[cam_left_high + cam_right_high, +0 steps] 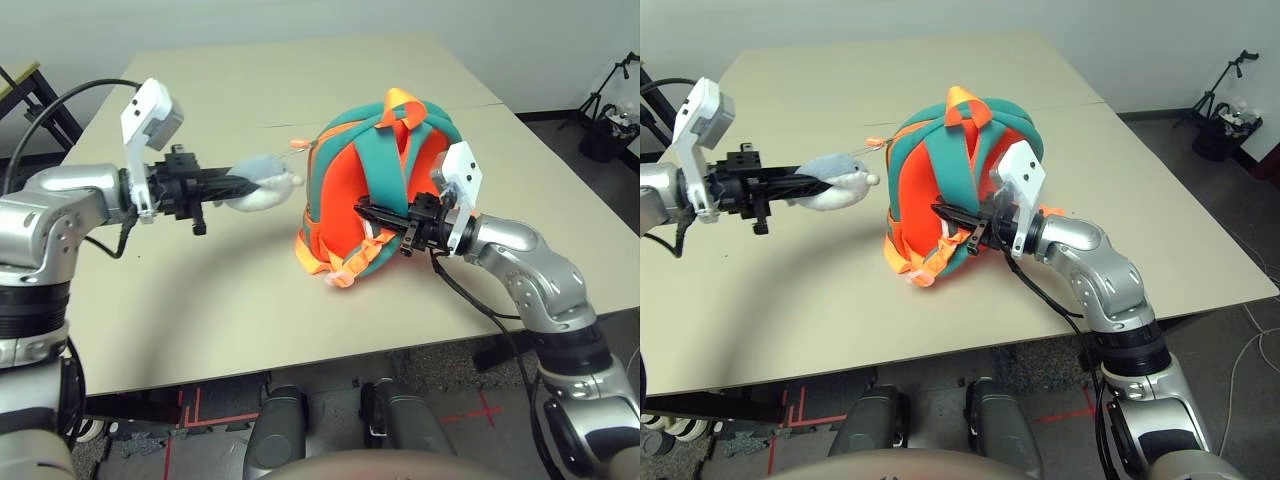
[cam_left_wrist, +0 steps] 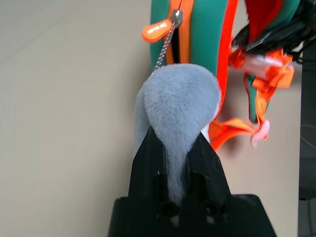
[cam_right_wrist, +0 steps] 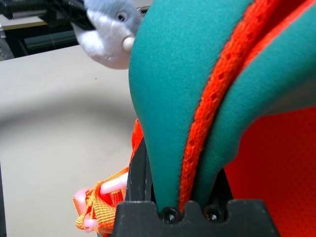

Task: Put the pencil case into the backpack and zip it.

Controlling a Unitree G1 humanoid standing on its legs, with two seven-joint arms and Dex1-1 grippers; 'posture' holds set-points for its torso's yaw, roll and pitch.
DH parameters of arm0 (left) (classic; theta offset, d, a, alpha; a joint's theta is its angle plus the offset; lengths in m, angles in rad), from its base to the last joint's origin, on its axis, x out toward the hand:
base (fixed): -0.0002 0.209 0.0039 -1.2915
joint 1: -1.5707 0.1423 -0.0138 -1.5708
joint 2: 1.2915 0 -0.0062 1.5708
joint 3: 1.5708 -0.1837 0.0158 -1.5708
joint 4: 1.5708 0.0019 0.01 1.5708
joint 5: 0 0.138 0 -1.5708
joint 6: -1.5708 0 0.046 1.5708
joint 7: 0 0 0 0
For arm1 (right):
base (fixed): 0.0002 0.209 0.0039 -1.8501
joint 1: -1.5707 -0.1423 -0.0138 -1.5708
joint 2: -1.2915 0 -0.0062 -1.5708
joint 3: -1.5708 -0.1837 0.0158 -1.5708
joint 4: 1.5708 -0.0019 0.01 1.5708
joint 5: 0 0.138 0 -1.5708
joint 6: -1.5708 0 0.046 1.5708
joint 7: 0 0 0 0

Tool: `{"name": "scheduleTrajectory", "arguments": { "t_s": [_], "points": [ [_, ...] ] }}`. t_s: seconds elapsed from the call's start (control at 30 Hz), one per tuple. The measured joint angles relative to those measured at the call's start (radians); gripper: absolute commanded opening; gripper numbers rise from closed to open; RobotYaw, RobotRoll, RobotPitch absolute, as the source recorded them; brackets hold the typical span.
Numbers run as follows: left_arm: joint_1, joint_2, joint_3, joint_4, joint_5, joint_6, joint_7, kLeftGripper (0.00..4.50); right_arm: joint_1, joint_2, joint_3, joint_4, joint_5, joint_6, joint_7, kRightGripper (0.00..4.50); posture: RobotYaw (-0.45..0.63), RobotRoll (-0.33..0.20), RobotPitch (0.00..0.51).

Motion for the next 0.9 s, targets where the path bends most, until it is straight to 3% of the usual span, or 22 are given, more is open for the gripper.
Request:
{"name": "scheduleTrajectory", "arguments": {
  "t_s": [0.37, 0.63, 0.8, 0.9],
  "points": [
    [0.213, -0.058, 0.061, -0.05, -0.037, 0.022, 0.079, 0.15, -0.022, 0.015, 0.027, 0.03, -0.01, -0.014, 0.026, 0.22, 0.28, 0.0, 0.071],
    [0.247, -0.156, 0.007, 0.032, -0.034, 0.014, 0.092, 0.15, -0.021, 0.015, 0.027, 0.03, -0.012, -0.015, 0.023, 0.22, 0.27, 0.0, 0.068],
    [0.256, -0.169, -0.019, 0.082, -0.021, -0.006, 0.088, 0.15, -0.02, 0.013, 0.027, 0.03, -0.012, -0.015, 0.021, 0.22, 0.25, 0.0, 0.064],
    [0.257, -0.168, -0.024, 0.124, -0.017, -0.02, 0.07, 1.18, -0.014, -0.01, 0.027, 0.025, -0.011, -0.014, 0.027, 0.22, 0.25, 0.0, 0.062]
  ]
}}
